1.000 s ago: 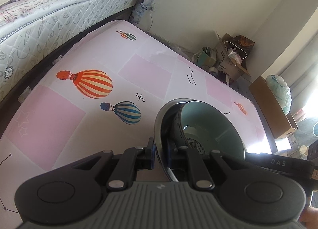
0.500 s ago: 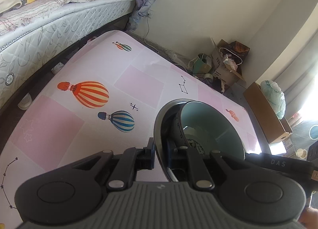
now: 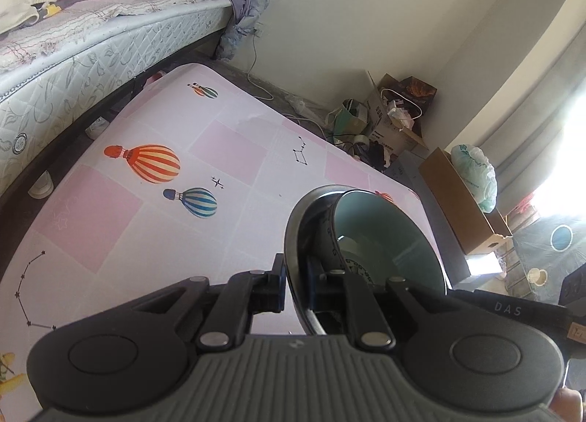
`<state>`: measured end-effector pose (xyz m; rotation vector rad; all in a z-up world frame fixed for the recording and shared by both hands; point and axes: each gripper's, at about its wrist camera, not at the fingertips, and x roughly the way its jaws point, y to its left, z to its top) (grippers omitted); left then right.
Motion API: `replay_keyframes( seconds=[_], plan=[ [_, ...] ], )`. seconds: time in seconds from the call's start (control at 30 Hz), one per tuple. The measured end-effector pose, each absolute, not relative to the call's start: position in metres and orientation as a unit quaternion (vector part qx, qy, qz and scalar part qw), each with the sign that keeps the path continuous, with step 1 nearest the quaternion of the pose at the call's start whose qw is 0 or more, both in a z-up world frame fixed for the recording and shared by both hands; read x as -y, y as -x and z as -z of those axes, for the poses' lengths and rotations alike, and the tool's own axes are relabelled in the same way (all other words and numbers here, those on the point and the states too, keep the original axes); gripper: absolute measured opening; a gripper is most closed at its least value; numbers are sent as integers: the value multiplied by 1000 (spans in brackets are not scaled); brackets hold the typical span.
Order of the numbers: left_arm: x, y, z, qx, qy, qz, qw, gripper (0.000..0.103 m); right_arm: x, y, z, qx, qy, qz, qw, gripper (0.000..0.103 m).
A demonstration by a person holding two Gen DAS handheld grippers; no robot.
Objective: Organize plates and bowls
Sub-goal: 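Lift the steel and teal bowl stack with both grippers over the white plate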
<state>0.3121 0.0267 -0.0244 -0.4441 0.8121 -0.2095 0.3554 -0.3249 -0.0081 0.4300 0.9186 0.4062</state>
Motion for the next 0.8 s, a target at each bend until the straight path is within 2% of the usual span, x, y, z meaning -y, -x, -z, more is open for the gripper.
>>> replay_keyframes(
  seconds=[0.17, 0.43, 0.8],
  plan=[
    [-16, -282, 23, -396, 212, 115, 886, 10, 339, -317, 2, -445, -207, -187, 851, 11],
    [1, -246, 46, -426, 204, 123, 873, 11, 358, -256, 23, -471, -213, -168, 840, 12],
    [18, -233, 74, -455, 171, 116, 866, 13, 366, -232, 55, -493, -191, -145, 836, 12]
  ],
)
